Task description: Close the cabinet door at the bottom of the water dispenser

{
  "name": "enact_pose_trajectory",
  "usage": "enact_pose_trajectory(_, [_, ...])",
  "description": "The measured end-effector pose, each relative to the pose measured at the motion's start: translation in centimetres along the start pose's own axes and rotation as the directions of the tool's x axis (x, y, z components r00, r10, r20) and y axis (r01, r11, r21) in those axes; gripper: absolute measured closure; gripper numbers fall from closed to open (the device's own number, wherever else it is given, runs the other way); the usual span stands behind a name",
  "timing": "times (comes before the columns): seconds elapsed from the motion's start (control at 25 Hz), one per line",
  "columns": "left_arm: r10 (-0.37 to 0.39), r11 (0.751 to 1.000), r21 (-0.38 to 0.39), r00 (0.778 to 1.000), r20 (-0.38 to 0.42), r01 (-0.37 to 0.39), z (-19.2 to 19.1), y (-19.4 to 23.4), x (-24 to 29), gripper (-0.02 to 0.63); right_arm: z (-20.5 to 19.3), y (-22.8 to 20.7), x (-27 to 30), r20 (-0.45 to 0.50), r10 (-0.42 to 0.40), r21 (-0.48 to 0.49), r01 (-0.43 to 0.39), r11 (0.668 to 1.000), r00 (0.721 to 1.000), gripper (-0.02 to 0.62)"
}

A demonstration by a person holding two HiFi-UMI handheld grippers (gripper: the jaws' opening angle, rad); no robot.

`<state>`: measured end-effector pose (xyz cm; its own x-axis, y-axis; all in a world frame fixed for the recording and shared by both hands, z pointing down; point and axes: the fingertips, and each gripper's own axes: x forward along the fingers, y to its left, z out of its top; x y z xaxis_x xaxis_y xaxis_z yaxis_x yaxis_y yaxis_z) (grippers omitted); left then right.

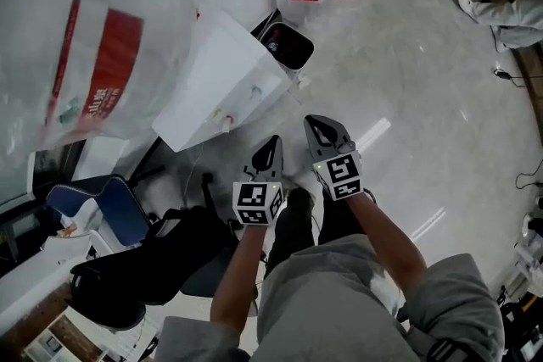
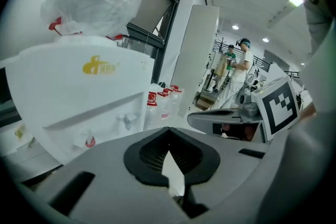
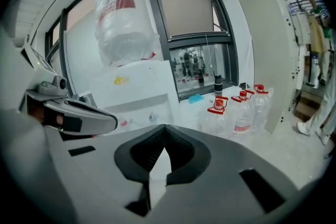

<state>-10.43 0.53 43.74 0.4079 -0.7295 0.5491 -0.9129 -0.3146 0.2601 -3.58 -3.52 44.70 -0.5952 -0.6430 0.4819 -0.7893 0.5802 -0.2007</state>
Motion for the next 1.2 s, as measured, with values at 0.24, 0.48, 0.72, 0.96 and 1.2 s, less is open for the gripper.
enact_pose_trajectory(0.24, [0.007, 1.000, -0.016, 0.996, 0.090, -0.005, 5.6, -0.8, -3.8, 0.600, 5.6, 2.4, -3.3, 0.055, 0.029, -0.022, -0.028, 0.999, 0.998, 0.586])
enact_pose_trajectory(0.48, [-0.045, 0.998, 0.043, 0.990, 0.133, 0.039, 10.8, -2.7, -6.7, 0.600, 10.8, 5.4, -5.6, 0.093, 0.083, -0.039, -0.079, 0.996, 0.992, 0.586])
enact_pose_trajectory(0.72, [-0.081, 0.994, 0.089, 0.985, 0.149, 0.068, 14.1, -3.8, -9.7, 0.600, 15.7, 7.6, -8.0, 0.147, 0.093, -0.062, -0.085, 0.994, 0.985, 0.586])
enact_pose_trajectory(0.96, [-0.053, 0.997, 0.061, 0.991, 0.123, 0.045, 15.2, -3.2, -12.7, 0.600, 17.6, 10.0, -9.4, 0.138, 0.121, -0.077, -0.111, 0.991, 0.983, 0.588])
enact_pose_trajectory(1.2, [-0.051, 0.998, 0.051, 0.993, 0.111, 0.046, 15.7, -3.5, -14.6, 0.600, 18.1, 11.5, -10.8, 0.129, 0.119, -0.060, -0.112, 0.992, 0.984, 0.588])
